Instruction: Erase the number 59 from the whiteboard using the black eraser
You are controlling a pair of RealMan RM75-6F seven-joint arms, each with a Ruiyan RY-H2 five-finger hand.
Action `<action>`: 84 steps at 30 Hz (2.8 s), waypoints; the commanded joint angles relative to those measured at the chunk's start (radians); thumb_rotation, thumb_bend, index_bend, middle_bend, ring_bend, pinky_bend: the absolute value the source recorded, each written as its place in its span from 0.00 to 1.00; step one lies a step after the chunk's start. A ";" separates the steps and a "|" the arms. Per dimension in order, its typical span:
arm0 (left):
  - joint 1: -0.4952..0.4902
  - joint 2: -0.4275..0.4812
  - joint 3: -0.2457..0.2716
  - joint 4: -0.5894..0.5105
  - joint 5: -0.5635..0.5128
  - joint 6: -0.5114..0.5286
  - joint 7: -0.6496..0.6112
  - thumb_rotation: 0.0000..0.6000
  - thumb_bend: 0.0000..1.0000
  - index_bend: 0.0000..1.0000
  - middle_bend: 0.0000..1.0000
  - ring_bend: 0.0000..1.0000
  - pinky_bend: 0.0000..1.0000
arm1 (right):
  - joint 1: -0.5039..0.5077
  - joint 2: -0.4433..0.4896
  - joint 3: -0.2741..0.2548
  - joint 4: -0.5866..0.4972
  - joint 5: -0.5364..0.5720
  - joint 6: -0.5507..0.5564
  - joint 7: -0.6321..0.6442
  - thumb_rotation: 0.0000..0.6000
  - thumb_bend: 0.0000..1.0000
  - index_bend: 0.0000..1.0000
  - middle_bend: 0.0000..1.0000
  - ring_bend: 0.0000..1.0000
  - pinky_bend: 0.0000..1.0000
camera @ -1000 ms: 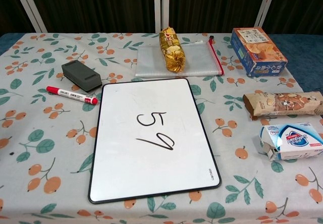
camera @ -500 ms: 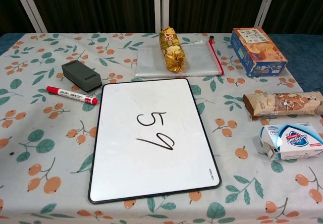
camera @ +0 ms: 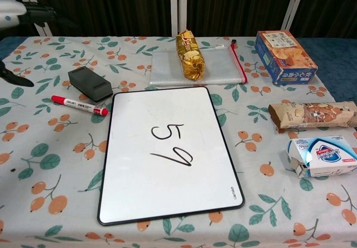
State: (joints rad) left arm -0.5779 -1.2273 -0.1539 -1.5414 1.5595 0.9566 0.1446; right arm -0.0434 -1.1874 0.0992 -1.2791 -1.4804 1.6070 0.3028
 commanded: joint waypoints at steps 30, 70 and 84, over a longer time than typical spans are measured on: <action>-0.262 -0.250 0.017 0.396 -0.278 -0.323 0.038 1.00 0.16 0.20 0.16 0.09 0.21 | 0.007 0.015 0.008 -0.018 0.014 -0.019 -0.011 1.00 0.21 0.00 0.00 0.00 0.00; -0.294 -0.310 0.073 0.457 -0.241 -0.290 -0.022 1.00 0.31 0.41 0.28 0.22 0.36 | 0.017 0.008 0.012 -0.009 0.028 -0.051 -0.011 1.00 0.21 0.00 0.00 0.00 0.00; -0.276 -0.331 0.070 0.478 -0.223 -0.227 -0.070 1.00 0.31 0.52 0.41 0.35 0.47 | 0.014 0.007 0.012 -0.010 0.034 -0.053 -0.014 1.00 0.21 0.00 0.00 0.00 0.00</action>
State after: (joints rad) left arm -0.8582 -1.5536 -0.0827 -1.0659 1.3316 0.7199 0.0829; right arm -0.0297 -1.1806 0.1108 -1.2890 -1.4459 1.5545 0.2883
